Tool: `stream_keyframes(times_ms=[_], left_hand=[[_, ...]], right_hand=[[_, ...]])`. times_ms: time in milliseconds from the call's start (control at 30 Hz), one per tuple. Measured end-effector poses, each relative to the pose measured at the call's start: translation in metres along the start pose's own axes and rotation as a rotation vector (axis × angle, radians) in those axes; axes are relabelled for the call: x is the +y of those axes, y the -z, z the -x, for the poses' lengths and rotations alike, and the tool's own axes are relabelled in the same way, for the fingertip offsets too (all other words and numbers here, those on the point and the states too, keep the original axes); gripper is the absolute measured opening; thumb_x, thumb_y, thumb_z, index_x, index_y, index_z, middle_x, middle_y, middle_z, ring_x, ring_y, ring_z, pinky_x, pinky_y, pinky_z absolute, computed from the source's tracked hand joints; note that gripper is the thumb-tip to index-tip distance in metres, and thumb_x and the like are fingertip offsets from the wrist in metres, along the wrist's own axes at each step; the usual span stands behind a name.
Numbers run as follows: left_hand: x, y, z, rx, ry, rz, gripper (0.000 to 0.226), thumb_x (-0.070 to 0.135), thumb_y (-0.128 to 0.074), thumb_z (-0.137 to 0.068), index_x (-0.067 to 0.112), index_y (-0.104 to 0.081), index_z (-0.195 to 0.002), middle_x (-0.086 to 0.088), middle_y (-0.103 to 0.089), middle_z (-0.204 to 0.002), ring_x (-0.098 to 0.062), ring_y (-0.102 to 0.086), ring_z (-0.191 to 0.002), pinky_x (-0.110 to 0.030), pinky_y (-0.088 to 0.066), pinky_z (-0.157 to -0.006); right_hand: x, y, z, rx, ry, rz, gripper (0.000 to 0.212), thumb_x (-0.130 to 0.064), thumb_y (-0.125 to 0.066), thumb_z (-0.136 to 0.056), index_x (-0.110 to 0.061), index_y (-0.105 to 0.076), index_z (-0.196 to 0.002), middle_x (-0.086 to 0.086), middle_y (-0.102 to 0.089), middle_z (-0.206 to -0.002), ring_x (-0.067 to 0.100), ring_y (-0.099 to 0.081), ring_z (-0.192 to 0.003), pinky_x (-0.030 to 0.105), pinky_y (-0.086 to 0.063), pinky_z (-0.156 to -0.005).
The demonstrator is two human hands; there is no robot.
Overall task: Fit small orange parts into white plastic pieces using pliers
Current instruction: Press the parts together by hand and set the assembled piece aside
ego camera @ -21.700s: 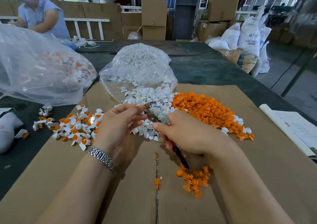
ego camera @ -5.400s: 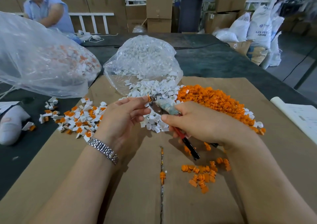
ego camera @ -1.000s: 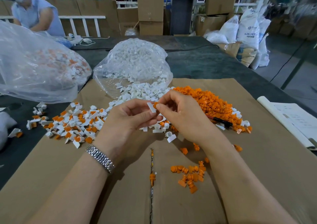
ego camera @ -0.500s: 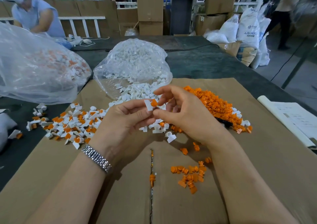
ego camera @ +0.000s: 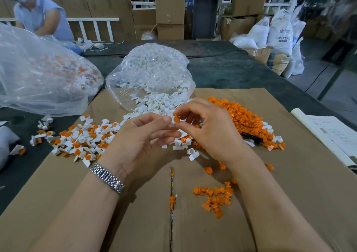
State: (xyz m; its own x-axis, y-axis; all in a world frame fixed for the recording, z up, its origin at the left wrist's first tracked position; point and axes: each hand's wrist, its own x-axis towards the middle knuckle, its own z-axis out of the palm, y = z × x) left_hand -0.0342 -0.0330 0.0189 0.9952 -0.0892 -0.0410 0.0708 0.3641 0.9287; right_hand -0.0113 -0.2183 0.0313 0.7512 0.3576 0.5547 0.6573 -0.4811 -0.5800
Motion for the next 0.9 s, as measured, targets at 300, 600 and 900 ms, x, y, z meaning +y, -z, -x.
stream_keyframes(times_ms=[300, 600, 900], left_hand=[[0.000, 0.003, -0.001, 0.047, 0.037, -0.035, 0.020, 0.013, -0.079, -0.073, -0.001, -0.073, -0.085, -0.020, -0.073, -0.083, -0.024, -0.074, -0.075, -0.024, -0.060, -0.065], [-0.001, 0.005, -0.003, 0.036, 0.017, -0.047, 0.016, 0.010, -0.079, -0.072, -0.002, -0.076, -0.082, -0.021, -0.074, -0.083, -0.024, -0.075, -0.075, -0.023, -0.061, -0.068], [0.001, 0.006, -0.004, 0.103, 0.002, -0.052, 0.021, 0.014, -0.084, -0.065, 0.000, -0.078, -0.079, -0.020, -0.072, -0.078, -0.024, -0.075, -0.073, -0.021, -0.058, -0.061]], right_hand=[[-0.001, 0.000, 0.001, -0.030, -0.015, -0.110, 0.023, -0.014, -0.081, -0.085, -0.015, -0.077, -0.107, -0.002, -0.067, -0.095, 0.010, -0.065, -0.085, 0.034, -0.056, -0.080], [-0.001, 0.000, 0.001, -0.029, -0.013, -0.094, 0.019, -0.013, -0.082, -0.083, -0.011, -0.078, -0.102, -0.003, -0.067, -0.091, 0.010, -0.065, -0.083, 0.033, -0.055, -0.080], [0.010, 0.017, -0.001, -0.085, -0.253, -0.077, 0.033, -0.025, -0.076, -0.090, -0.028, -0.068, -0.122, -0.011, -0.067, -0.104, 0.002, -0.064, -0.096, 0.021, -0.053, -0.087]])
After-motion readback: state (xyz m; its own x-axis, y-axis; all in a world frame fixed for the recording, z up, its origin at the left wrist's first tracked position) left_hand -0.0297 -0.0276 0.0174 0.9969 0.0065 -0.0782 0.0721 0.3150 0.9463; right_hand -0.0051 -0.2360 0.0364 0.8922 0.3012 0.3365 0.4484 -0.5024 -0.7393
